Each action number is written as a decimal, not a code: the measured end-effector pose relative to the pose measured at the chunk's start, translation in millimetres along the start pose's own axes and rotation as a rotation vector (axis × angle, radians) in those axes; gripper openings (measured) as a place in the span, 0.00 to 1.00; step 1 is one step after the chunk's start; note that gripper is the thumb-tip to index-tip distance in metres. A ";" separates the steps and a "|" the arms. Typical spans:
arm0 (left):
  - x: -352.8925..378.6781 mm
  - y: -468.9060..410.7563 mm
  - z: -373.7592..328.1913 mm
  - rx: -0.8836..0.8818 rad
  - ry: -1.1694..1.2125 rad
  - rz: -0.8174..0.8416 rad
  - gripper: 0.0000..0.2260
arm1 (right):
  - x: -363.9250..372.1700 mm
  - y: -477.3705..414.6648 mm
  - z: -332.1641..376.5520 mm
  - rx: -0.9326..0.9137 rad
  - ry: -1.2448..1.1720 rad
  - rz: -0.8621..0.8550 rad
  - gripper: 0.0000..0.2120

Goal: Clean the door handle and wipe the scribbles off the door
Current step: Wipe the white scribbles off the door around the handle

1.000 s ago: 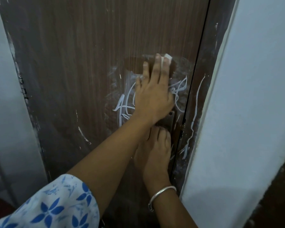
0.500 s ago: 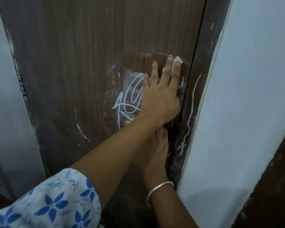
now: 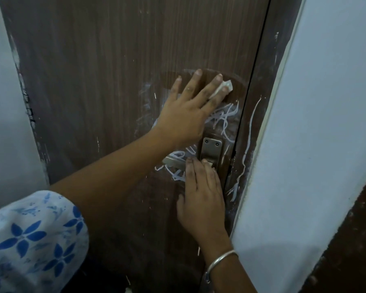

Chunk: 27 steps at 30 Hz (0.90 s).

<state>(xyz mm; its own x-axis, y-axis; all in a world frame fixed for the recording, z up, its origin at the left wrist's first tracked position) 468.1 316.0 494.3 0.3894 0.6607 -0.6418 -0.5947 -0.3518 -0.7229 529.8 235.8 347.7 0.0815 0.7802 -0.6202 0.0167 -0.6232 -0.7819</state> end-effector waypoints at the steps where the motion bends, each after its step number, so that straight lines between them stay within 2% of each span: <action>1: 0.7 0.1 3.2 -0.029 0.013 -0.008 0.35 | 0.5 0.0 0.5 0.013 0.002 0.007 0.38; 4: 1.8 -1.6 -6.4 -0.088 0.103 -0.018 0.34 | -0.1 -0.7 5.5 0.072 -0.007 0.017 0.37; 11: -2.1 -11.6 -10.0 0.092 -0.029 -0.011 0.34 | -3.9 -9.6 8.5 0.103 0.060 -0.048 0.30; 15: -9.7 -20.7 -1.5 -0.079 0.094 -0.054 0.34 | -4.0 -12.7 10.9 0.132 0.081 -0.066 0.27; 16: -10.7 -21.4 -6.9 -0.073 0.103 -0.054 0.35 | -4.0 -13.4 11.5 0.136 0.091 -0.063 0.27; 19: -2.0 -18.4 -27.4 0.100 0.007 -0.025 0.35 | -5.3 -14.2 11.6 0.147 0.105 -0.049 0.26; 21: 0.4 -16.9 -27.2 0.140 -0.039 -0.030 0.34 | -5.6 -13.9 10.9 0.145 0.113 -0.048 0.26; 24: -1.8 -16.4 -12.6 0.093 -0.029 -0.036 0.35 | -5.3 -13.3 9.9 0.130 0.108 -0.050 0.25; 27: -3.7 -9.9 -3.7 -0.059 0.072 -0.034 0.36 | -5.0 -13.4 9.8 0.124 0.087 -0.068 0.24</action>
<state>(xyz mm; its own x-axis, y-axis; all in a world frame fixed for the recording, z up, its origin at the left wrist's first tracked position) 475.1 314.6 502.9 0.4593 0.6243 -0.6320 -0.5386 -0.3701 -0.7570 519.4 240.8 360.6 0.1708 0.8094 -0.5619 -0.0977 -0.5536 -0.8271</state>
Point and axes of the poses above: each hand's wrist, its own y-axis away from the middle knuckle, its own x-axis out of the palm, z = x × y, the point moved 2 cm from there along -y, towards the middle knuckle, and after that the axes turned 11 degrees about y, right-handed, at the moved point
